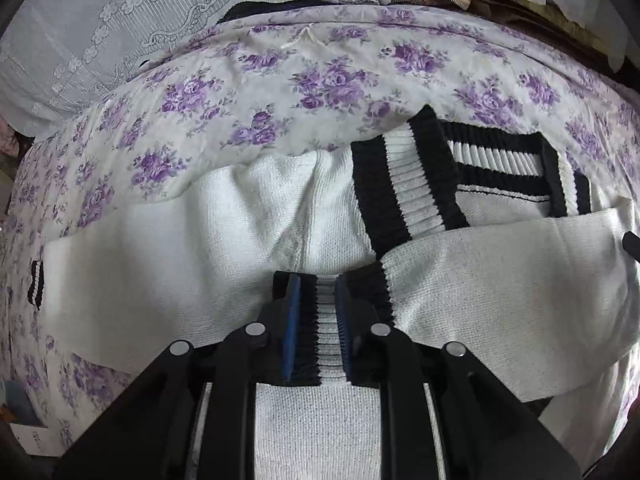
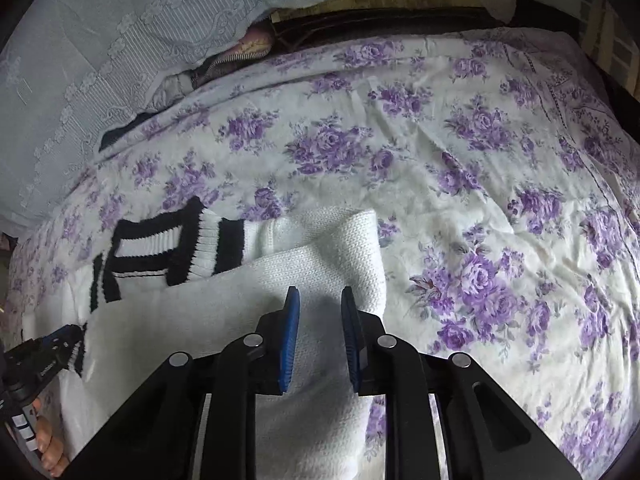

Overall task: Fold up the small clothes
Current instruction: 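Lay the sleeve across the sweater body with the left tool and open, then move the left tool to the other striped cuff and grasp it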

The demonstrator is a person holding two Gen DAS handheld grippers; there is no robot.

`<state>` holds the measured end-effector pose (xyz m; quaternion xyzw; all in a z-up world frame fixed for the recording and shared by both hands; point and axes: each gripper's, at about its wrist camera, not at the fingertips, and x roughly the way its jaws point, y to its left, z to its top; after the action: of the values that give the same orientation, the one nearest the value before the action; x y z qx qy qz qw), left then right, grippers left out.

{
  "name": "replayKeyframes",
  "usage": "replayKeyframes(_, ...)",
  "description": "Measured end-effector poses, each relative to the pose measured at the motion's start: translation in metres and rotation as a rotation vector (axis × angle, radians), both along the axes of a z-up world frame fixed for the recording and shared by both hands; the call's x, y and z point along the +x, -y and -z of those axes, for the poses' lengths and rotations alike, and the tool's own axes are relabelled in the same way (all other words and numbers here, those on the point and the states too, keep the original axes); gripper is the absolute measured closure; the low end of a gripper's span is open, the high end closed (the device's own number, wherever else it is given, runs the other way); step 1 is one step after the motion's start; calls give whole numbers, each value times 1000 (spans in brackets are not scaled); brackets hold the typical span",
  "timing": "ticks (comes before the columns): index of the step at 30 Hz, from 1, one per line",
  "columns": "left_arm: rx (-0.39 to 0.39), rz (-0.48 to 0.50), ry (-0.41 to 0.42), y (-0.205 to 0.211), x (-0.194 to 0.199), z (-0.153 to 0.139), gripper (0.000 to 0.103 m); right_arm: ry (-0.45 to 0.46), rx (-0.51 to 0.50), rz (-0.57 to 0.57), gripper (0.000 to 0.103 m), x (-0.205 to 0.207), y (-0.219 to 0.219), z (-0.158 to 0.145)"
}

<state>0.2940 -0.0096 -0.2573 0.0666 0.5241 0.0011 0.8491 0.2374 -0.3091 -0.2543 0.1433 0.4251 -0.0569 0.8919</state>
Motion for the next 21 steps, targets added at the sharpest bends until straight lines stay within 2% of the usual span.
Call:
replayKeyframes(3,-131,-9,3,-11,-11,-15,84,27,-3,-27,81,-28,-6,-11)
replayKeyframes(5,-160,-11,5,-13,-18,-16,69,13,-3,-43,81,-45,-12,-8)
replayKeyframes(9,-77,6,-24,-3,-26,9,64,-58,-4,-56,80,-58,-18,20)
replayKeyframes(12,-9,21,-5,6,-28,7,63,-54,-53,-73,80,-58,-24,19)
replayKeyframes(16,-82,-8,0,-7,-31,-9,64,1,-10,-73,77,-66,-23,-2)
replayKeyframes(18,-89,-39,-13,-18,-32,-8,60,-36,-25,-93,65,-66,-28,5)
replayKeyframes(20,-88,-74,-52,-30,-29,3,54,-63,-30,-108,65,-68,-31,20)
replayKeyframes(21,-123,-90,-60,-38,-30,5,52,-46,-53,-115,65,-70,-34,21)
